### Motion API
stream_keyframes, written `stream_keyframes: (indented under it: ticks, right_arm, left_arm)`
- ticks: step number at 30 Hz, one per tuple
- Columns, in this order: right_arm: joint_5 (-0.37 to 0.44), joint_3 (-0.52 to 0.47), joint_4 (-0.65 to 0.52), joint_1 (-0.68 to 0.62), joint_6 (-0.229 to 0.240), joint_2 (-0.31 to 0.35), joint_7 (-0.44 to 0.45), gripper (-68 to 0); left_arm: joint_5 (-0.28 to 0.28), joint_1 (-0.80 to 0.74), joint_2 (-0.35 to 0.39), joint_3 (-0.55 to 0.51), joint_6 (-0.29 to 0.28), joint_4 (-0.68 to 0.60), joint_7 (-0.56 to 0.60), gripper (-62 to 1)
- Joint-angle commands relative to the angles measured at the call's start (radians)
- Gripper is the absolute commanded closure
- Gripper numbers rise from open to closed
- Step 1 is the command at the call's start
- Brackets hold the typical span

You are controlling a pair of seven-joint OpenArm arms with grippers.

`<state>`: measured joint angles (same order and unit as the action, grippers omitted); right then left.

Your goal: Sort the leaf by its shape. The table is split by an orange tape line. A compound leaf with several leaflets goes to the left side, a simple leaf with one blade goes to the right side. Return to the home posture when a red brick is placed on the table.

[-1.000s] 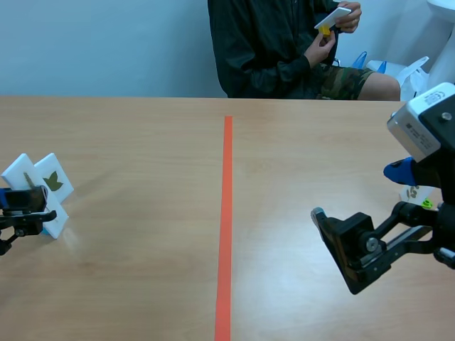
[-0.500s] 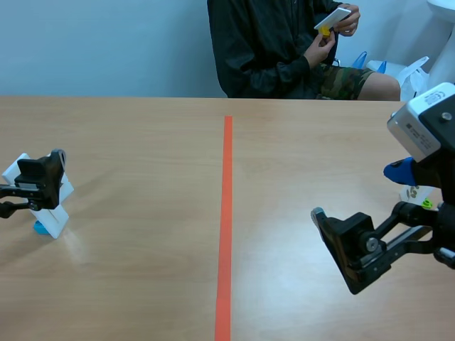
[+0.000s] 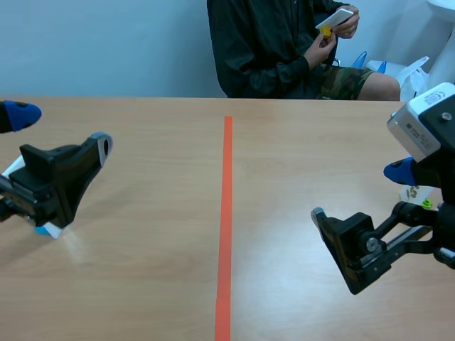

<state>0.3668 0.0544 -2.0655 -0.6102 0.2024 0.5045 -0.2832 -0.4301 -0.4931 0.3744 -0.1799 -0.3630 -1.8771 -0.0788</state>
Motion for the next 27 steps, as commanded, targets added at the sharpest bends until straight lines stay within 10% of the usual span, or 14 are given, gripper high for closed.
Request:
stream_keyframes:
  ticks: [1,27]
  right_arm:
    - [0.003,-0.01,-0.003,0.012,-0.003,-0.001,0.012,-67.9]
    - [0.019,-0.01,-0.004,0.006,0.0,0.0,-0.014,-67.9]
  left_arm:
    - [-0.013,-0.03,0.008,0.009,-0.013,-0.002,-0.003,-62.3]
    - [0.057,-0.094,-0.039,0.213,0.054,-0.029,-0.079,-62.3]
